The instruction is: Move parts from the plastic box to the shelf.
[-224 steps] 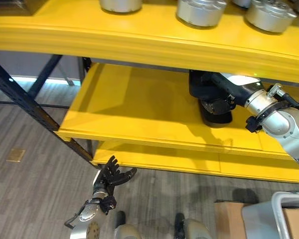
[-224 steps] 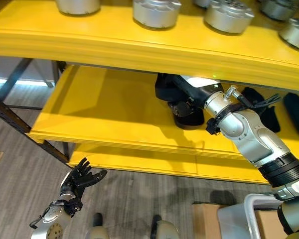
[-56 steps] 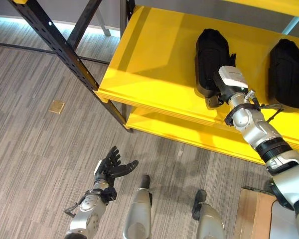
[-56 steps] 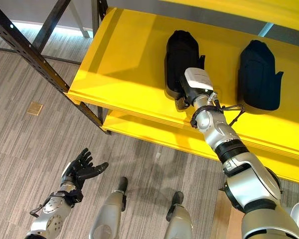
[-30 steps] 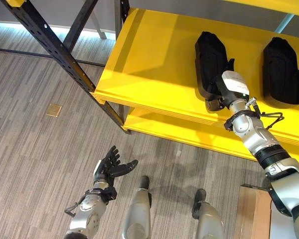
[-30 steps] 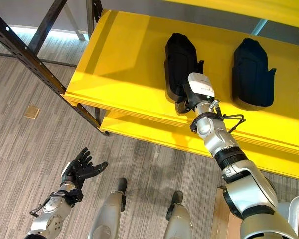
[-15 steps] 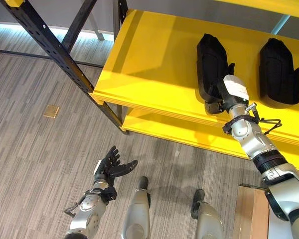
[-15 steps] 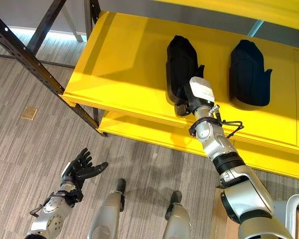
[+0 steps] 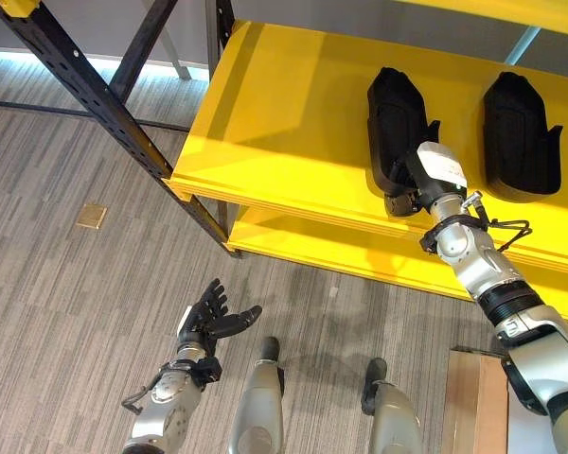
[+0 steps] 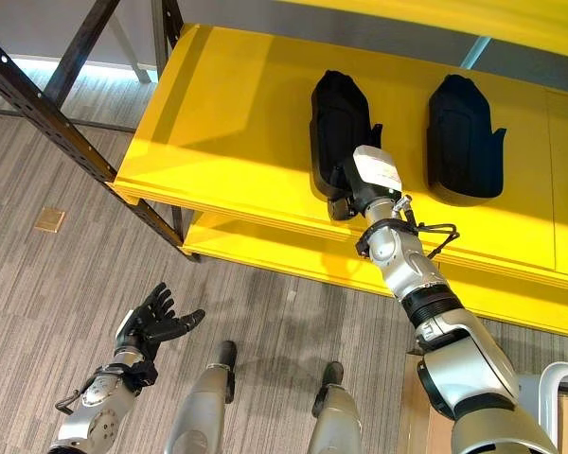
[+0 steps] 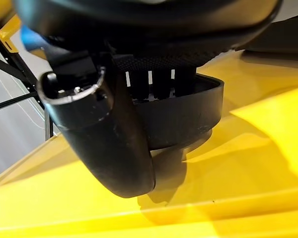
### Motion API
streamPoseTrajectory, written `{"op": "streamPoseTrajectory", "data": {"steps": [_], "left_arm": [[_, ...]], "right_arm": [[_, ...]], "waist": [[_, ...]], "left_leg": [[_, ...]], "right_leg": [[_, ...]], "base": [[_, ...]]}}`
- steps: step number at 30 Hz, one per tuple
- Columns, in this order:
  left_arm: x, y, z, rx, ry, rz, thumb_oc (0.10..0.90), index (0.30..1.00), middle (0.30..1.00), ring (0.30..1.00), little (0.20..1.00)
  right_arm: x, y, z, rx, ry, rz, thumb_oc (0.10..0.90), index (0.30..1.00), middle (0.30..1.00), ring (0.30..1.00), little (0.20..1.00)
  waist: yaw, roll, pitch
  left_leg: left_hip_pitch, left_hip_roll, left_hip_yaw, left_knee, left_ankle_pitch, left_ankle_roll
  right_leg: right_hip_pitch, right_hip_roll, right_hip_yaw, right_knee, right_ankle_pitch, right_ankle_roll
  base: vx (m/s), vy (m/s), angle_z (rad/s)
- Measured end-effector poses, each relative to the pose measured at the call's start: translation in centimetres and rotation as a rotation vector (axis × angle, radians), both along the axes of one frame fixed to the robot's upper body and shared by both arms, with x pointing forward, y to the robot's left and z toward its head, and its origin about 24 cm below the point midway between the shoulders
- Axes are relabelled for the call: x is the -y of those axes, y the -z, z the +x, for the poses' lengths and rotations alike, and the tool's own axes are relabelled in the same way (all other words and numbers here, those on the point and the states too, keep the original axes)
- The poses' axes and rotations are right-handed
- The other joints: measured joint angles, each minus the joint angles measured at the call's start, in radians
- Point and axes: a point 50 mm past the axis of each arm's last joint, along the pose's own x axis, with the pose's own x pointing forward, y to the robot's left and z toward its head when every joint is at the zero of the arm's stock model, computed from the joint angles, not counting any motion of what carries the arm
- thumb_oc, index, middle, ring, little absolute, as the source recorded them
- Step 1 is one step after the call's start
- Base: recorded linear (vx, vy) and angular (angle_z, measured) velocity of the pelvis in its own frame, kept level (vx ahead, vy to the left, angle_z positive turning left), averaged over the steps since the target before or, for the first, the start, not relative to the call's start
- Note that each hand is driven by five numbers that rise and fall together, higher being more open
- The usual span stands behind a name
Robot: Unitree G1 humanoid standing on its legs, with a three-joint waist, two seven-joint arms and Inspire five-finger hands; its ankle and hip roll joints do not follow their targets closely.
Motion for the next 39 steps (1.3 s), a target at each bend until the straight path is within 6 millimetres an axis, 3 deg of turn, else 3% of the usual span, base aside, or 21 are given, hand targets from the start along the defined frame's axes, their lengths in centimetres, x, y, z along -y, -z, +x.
{"op": "streamPoseTrajectory", "data": {"steps": [15, 39], "left_arm": [[-0.3, 0.1, -0.3, -0.005, -0.013, -0.004, 0.900, 1.000, 1.000, 1.000, 1.000], [-0.3, 0.0, -0.2, -0.001, -0.013, -0.005, 0.900, 1.000, 1.000, 1.000, 1.000]], "right_arm": [[0.2, -2.6, 1.3, 0.003, 0.033, -0.094, 0.400, 0.300, 0.300, 0.300, 0.300], [0.7, -3.7, 1.8, 0.005, 0.081, -0.070, 0.400, 0.300, 0.300, 0.300, 0.300]], "waist": [[0.009, 0.001, 0.000], [0.029, 0.007, 0.001]], "left_leg": [[-0.030, -0.002, -0.006, 0.004, 0.000, 0.000], [-0.032, -0.002, -0.007, 0.001, 0.001, -0.001]], "right_leg": [[-0.014, 0.000, -0.007, -0.015, 0.011, 0.002], [-0.015, 0.000, -0.010, -0.017, 0.011, 0.002]], "base": [[0.00, 0.000, 0.01], [0.00, 0.000, 0.00]]}}
